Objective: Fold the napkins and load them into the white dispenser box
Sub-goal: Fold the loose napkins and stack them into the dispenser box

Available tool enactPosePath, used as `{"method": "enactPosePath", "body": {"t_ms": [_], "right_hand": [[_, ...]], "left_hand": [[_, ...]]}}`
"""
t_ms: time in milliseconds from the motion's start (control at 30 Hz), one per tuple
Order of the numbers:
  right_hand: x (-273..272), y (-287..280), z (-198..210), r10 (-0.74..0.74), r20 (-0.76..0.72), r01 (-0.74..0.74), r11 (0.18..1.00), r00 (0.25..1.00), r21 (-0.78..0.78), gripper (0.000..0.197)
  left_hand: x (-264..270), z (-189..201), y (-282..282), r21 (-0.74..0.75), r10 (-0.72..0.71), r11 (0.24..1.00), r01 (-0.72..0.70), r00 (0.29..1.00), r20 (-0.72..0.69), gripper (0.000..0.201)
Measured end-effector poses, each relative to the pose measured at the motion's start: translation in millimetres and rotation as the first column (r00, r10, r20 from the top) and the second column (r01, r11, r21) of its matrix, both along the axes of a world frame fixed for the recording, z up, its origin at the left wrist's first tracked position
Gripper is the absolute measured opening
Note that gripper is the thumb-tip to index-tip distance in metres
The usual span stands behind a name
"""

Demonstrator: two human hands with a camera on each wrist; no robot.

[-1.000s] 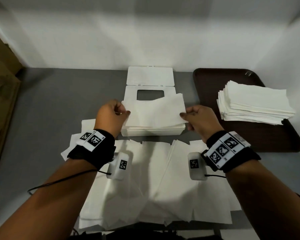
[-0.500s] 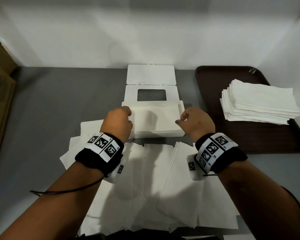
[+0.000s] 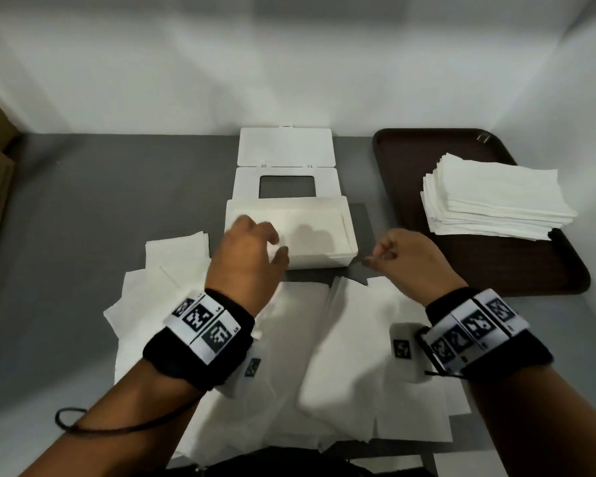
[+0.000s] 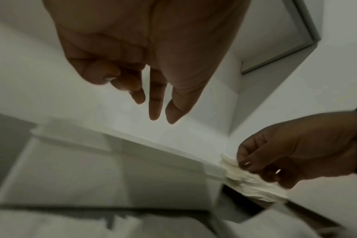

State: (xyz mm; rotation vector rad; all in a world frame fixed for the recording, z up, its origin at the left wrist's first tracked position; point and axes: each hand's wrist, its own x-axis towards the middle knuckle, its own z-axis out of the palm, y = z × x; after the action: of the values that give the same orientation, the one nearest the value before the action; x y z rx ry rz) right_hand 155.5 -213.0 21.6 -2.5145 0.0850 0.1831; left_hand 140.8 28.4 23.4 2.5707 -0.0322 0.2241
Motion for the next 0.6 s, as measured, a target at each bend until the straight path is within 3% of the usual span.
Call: {"method": "enactPosePath", "body": {"t_ms": [133, 300, 467, 600], "right_hand": [[-39.0, -24.4, -16.4, 0.020, -0.125, -0.020, 1.000, 0.992, 0.002, 0.025], [-70.6, -36.3, -33.9, -0.058, -0.243, 0.086, 0.991, 0.968, 0.107, 0.021], [-84.5, -28.9, -44.1, -0.159, -0.254, 0.214, 0.955, 0.954, 0.204, 0.021], [-86.7, -27.0, -50.0, -0.179, -0.229, 0.231, 0.947, 0.957, 0.225, 0.022]], "left_hand": [[-31.6, -20.3, -27.5, -0.168, -0.145, 0.979, 0.113, 0.971, -0.193, 0.007], [-55.8, -39.3, -49.6, -0.178, -0.173, 0.977, 0.115, 0.919, -0.354, 0.007], [-63.3, -43.3, -69.4, -0.080, -0.130, 0.991, 0.106, 0.900, -0.416, 0.033], [-60.8, -44.5, -78.7, 0.020, -0.093, 0.993, 0.113, 0.895, -0.435, 0.038]]}}
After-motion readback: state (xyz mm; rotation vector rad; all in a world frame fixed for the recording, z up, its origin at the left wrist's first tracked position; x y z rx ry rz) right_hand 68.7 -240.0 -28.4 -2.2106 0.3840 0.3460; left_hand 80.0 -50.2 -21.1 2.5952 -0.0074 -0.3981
